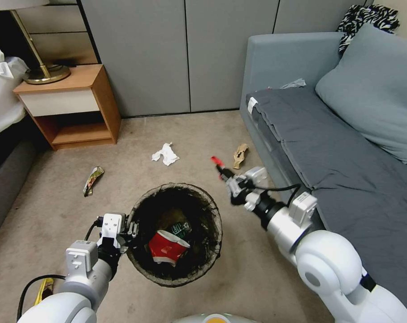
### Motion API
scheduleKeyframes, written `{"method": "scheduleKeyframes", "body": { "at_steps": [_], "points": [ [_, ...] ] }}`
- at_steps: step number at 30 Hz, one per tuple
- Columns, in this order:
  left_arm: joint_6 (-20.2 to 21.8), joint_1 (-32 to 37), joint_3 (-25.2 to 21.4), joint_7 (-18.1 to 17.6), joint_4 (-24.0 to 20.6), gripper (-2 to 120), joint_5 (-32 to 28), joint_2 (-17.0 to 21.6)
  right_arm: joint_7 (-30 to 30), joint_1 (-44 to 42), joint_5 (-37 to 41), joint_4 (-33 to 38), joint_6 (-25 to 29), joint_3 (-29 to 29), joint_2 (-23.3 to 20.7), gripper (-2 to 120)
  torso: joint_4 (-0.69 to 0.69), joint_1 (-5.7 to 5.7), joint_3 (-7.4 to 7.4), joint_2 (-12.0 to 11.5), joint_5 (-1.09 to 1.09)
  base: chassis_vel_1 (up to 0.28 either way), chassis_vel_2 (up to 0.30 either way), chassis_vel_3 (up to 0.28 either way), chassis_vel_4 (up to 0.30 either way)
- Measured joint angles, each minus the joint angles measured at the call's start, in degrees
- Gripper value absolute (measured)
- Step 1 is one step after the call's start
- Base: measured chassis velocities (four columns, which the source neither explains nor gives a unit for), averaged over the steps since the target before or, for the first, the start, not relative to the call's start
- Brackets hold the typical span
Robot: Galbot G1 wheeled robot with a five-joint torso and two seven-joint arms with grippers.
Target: Pick up the trash bin, then pick up the garbage from the floor and place it into the trash bin.
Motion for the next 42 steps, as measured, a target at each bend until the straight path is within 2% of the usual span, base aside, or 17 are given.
{"method": "scheduleKeyframes", "body": {
  "at_steps": [9,19,22,24,26,28,30,32,34,41,42],
  "points": [
    [0.0,0.1,0.2,0.1,0.0,1,0.2,0.0,0.0,0.6,-2.0,-0.7,-1.2,-7.0,-1.9,0,0.00,0.00,0.00,0.0,0.00,0.000,0.000,0.000,0.000],
    [0.1,-0.1,0.3,0.2,0.0,1,0.2,0.0,-0.2,1.8,-4.2,-2.4,-1.3,-12.5,-2.1,0,0.00,0.00,0.00,0.0,0.00,0.000,0.000,0.000,0.000],
    [0.1,-0.3,0.4,0.2,0.0,1,0.2,-0.1,-0.1,2.2,-4.5,-2.4,-1.7,-13.5,-1.8,7,0.00,0.00,0.00,0.0,0.00,0.000,0.000,0.000,0.000],
    [0.1,-0.3,0.4,0.5,0.0,1,0.4,-0.3,0.7,2.6,-4.6,-2.4,-2.0,-14.1,-1.7,18,0.00,0.00,0.00,0.0,0.00,0.000,0.000,0.000,0.000],
    [0.1,-0.4,0.4,0.6,0.0,1,0.5,-0.3,0.9,2.8,-4.5,-2.4,-2.2,-14.2,-1.7,22,0.00,0.00,0.00,0.0,0.00,0.000,0.000,0.000,0.000],
    [0.1,-0.5,0.4,0.7,0.0,1,0.5,-0.3,1.1,3.1,-4.5,-2.4,-2.4,-14.2,-1.7,31,0.00,0.00,0.00,0.0,0.00,0.000,0.000,0.000,0.000],
    [0.1,-0.5,0.4,0.8,0.0,1,0.5,-0.3,1.2,3.2,-4.5,-2.3,-2.5,-14.2,-1.7,34,0.00,0.00,0.00,0.0,0.00,0.000,0.000,0.000,0.000],
    [0.1,-0.6,0.4,0.8,0.0,1,0.5,-0.3,1.3,3.3,-4.4,-2.1,-2.8,-14.2,-1.7,47,0.00,0.00,0.00,0.0,0.00,0.000,0.000,0.000,0.000],
    [0.1,-0.7,0.5,0.8,0.0,1,0.5,-0.3,1.4,3.4,-4.4,-2.1,-2.9,-14.3,-1.6,50,0.00,0.00,0.00,0.0,0.00,0.000,0.000,0.000,0.000],
    [0.1,-0.7,0.4,0.9,0.0,1,0.5,-0.3,1.8,4.1,-4.4,-2.6,-2.9,-14.3,-1.4,80,0.00,0.00,0.00,0.0,0.00,0.000,0.000,0.000,0.000],
    [0.1,-0.7,0.4,0.9,0.0,1,0.5,-0.3,1.8,4.1,-4.4,-2.6,-2.9,-14.3,-1.4,80,0.00,0.00,0.00,0.0,0.00,0.000,0.000,0.000,0.000]
  ]
}}
